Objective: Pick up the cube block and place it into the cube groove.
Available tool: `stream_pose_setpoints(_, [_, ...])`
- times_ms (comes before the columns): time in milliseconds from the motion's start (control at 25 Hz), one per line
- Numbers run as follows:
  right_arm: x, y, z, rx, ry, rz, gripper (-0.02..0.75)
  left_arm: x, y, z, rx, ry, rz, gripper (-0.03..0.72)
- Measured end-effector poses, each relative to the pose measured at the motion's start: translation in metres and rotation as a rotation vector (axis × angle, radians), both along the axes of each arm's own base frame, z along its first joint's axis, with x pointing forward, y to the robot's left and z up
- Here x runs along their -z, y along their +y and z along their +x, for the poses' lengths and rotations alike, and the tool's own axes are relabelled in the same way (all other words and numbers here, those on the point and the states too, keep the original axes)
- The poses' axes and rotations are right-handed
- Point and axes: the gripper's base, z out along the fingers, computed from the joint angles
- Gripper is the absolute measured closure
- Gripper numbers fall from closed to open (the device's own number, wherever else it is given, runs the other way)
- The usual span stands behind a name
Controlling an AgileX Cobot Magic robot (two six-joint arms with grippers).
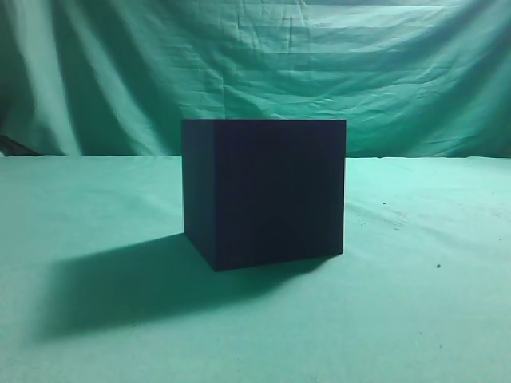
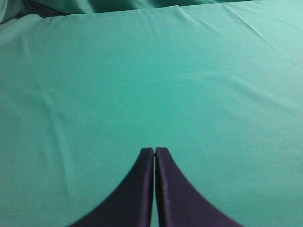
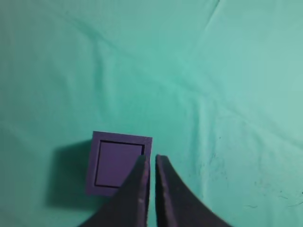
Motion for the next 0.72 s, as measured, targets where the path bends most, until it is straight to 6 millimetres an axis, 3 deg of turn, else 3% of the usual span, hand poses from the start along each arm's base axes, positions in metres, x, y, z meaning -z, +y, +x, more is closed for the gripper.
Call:
stream_pose_setpoints(120, [-0.03, -0.024, -0.022, 0.001, -0.069, 0.072, 0.738, 0.0, 0.0, 0.0, 0.0, 0.0, 0.0, 0.688])
stream_pose_setpoints(280, [-0.046, -0.059, -0.055, -0.001, -0.11, 0.129, 0.738, 0.0, 0.0, 0.0, 0.0, 0.0, 0.0, 0.688])
stream_pose_setpoints(440, [-0.034, -0.089, -0.083, 0.0, -0.104, 0.123, 0.738, 0.0, 0.0, 0.0, 0.0, 0.0, 0.0, 0.688])
stream_pose_setpoints(720, [0.008, -0.129, -0.126, -0.023, -0.116, 0.193, 0.738, 0.0, 0.0, 0.0, 0.0, 0.0, 0.0, 0.688])
